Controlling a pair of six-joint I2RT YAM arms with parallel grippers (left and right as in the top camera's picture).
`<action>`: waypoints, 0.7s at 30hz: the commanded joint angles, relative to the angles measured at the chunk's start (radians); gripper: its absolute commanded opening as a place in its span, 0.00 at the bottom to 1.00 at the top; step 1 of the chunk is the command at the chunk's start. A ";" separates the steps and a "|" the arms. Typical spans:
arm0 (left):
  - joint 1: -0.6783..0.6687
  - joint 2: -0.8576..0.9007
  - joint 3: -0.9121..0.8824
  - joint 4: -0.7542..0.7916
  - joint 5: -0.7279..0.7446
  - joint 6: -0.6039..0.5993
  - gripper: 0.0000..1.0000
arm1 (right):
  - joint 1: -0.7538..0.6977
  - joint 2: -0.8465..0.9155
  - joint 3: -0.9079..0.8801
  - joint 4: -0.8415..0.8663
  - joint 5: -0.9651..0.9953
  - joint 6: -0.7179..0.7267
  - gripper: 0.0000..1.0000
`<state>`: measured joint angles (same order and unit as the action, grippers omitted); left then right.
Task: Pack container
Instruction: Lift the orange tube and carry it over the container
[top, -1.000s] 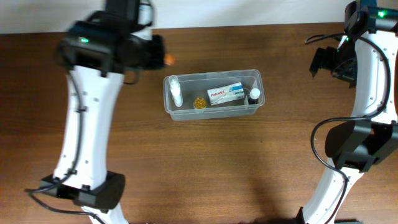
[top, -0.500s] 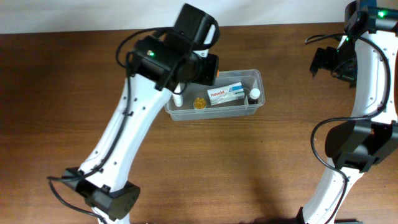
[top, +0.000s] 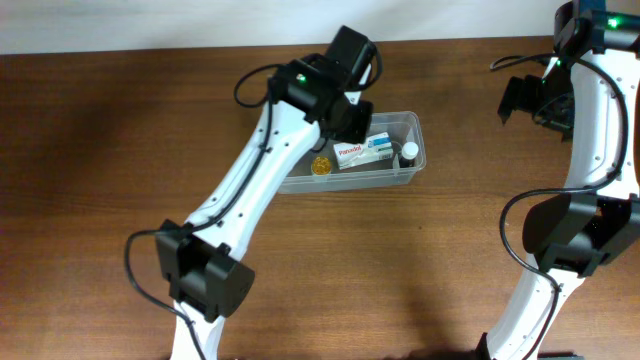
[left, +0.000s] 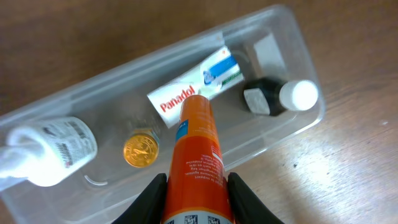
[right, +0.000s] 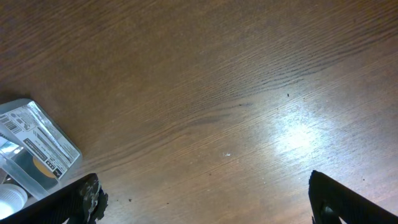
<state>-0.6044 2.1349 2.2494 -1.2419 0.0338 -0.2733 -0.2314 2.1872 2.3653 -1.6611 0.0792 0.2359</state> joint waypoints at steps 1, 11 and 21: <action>-0.021 0.037 -0.006 -0.015 0.012 0.012 0.27 | -0.006 -0.003 0.000 0.000 0.011 0.008 0.98; -0.043 0.076 -0.007 -0.005 0.015 0.012 0.27 | -0.006 -0.003 0.000 0.000 0.011 0.008 0.98; -0.054 0.076 -0.007 0.031 0.015 0.012 0.27 | -0.006 -0.003 0.000 0.000 0.011 0.008 0.98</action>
<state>-0.6453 2.2028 2.2463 -1.2209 0.0380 -0.2733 -0.2314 2.1872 2.3653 -1.6611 0.0792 0.2363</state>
